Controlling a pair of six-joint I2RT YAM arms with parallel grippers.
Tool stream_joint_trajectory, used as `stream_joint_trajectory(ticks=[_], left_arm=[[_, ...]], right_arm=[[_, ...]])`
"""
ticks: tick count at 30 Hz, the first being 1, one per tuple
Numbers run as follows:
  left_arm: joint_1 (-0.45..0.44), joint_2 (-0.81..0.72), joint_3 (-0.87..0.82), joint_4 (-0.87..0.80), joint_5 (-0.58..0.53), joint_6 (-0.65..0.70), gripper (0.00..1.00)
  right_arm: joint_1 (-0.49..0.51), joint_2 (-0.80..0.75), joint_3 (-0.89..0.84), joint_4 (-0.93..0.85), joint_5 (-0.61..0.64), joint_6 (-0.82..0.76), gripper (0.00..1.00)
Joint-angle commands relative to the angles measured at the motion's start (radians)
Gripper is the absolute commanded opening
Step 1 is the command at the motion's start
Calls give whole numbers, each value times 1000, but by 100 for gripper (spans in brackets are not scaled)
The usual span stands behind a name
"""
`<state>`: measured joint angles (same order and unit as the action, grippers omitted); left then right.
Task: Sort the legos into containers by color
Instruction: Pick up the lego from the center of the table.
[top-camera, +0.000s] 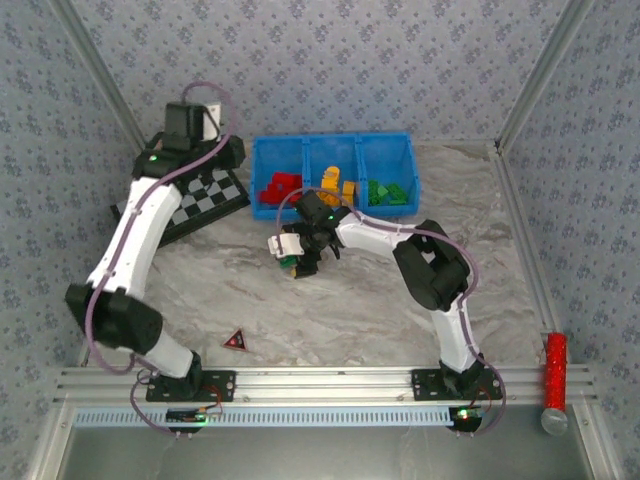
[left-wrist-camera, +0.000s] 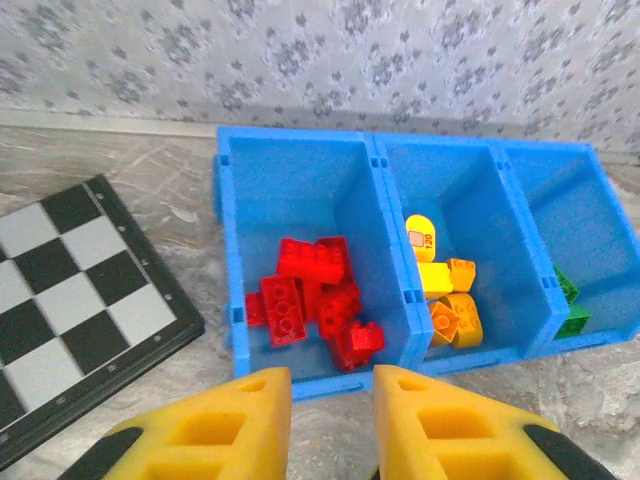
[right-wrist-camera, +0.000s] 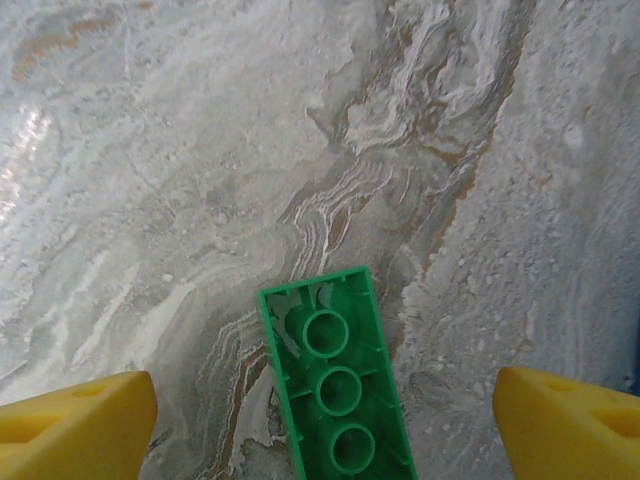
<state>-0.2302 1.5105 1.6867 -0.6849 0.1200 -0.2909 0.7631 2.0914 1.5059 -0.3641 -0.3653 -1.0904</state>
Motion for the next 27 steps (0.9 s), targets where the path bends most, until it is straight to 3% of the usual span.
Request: stream_joint_trajectory(ticks=[1,9,12,16,21,27], left_arm=[[29,-95,-35,-70,25,29,28],[91,-300,-98,-219,10,84,28],[99,-373,-108,-277,-12,113,28],[104,-421,-76,-354,-57,145,29],[104,-461,-94,-359,-75,151,29],[104,-481,-131,-336,-65,154,29]], right_arm=[[-7,39,46,-67,-32,-39,87],[-5,104,103,-122,-33,-50,73],[-2,120,112,-151,-29,-55,58],[-1,127,103,-171,-14,-63,46],[1,107,79,-181,1,-34,25],[7,-16,14,-204,81,30,19]])
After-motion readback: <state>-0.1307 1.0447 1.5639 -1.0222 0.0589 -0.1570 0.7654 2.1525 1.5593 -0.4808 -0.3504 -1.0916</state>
